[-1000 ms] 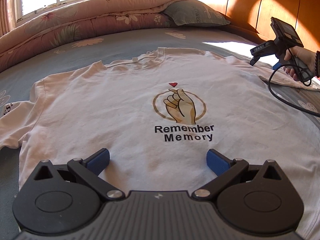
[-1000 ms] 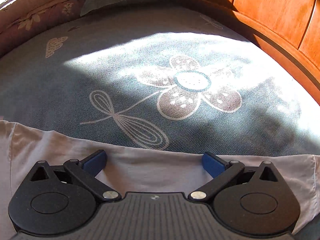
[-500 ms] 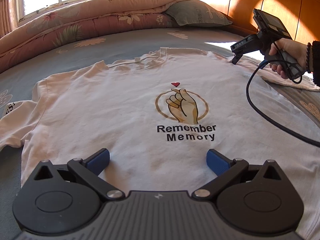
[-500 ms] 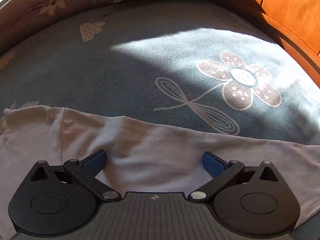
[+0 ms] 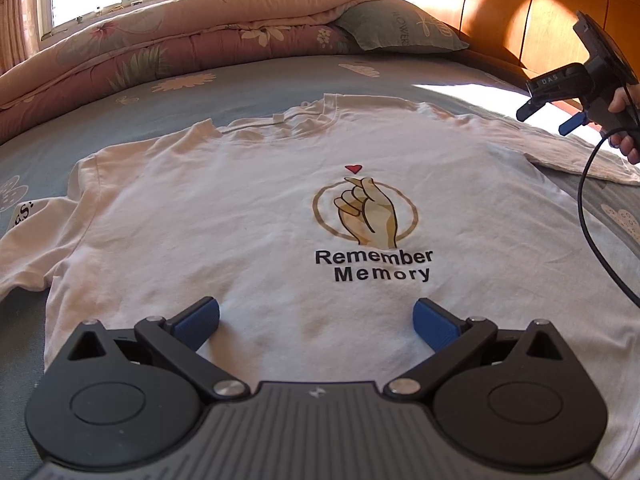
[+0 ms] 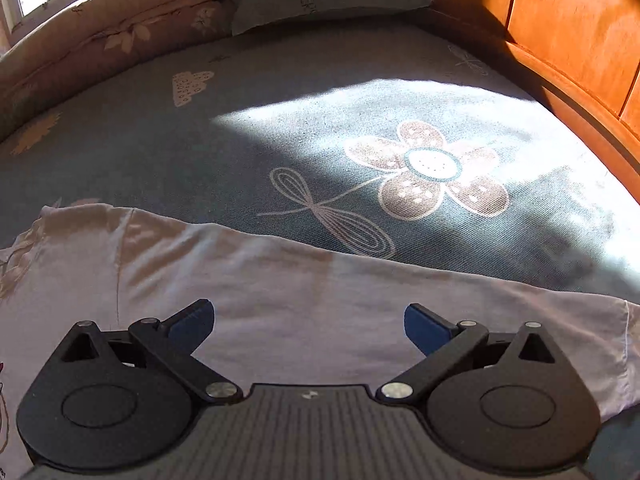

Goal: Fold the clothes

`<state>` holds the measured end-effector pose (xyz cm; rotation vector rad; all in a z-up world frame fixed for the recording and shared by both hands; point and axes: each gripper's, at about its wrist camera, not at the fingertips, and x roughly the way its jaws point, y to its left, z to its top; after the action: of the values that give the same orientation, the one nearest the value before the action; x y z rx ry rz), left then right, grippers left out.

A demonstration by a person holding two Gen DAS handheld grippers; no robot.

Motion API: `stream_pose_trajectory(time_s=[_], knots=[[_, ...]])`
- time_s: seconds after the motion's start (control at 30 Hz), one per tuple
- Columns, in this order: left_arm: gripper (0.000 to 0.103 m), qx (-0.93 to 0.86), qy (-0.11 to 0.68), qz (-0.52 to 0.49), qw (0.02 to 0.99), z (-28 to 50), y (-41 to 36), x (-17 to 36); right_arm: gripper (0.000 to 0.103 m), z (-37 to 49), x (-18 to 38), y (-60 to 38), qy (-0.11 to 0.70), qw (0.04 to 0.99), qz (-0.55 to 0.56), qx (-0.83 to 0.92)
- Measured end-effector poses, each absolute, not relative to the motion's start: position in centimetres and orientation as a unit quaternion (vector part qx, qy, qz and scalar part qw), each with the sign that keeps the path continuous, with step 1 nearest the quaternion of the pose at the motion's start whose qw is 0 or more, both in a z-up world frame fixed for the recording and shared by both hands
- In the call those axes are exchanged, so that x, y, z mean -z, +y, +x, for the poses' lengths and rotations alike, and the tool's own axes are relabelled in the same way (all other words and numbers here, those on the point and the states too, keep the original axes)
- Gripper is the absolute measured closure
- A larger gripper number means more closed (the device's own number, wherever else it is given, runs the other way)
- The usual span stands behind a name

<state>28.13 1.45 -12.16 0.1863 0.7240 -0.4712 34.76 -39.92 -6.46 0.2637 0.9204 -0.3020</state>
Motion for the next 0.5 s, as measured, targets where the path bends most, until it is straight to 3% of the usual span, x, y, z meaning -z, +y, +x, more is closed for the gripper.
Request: stream_pose_trajectory(time_s=[0.23, 0.5], knots=[[0.001, 0.214, 0.347, 0.098, 0.908, 28.0, 2.0, 11.7, 0.000, 39.6, 4.5, -30.2, 0.454, 0.885, 0.099, 0.015], [0.001, 0.144, 0.341, 0.078, 0.926, 29.5, 5.7, 10.9, 0.000, 47.0, 8.0, -19.9, 0.456, 0.889, 0.001, -0.049]])
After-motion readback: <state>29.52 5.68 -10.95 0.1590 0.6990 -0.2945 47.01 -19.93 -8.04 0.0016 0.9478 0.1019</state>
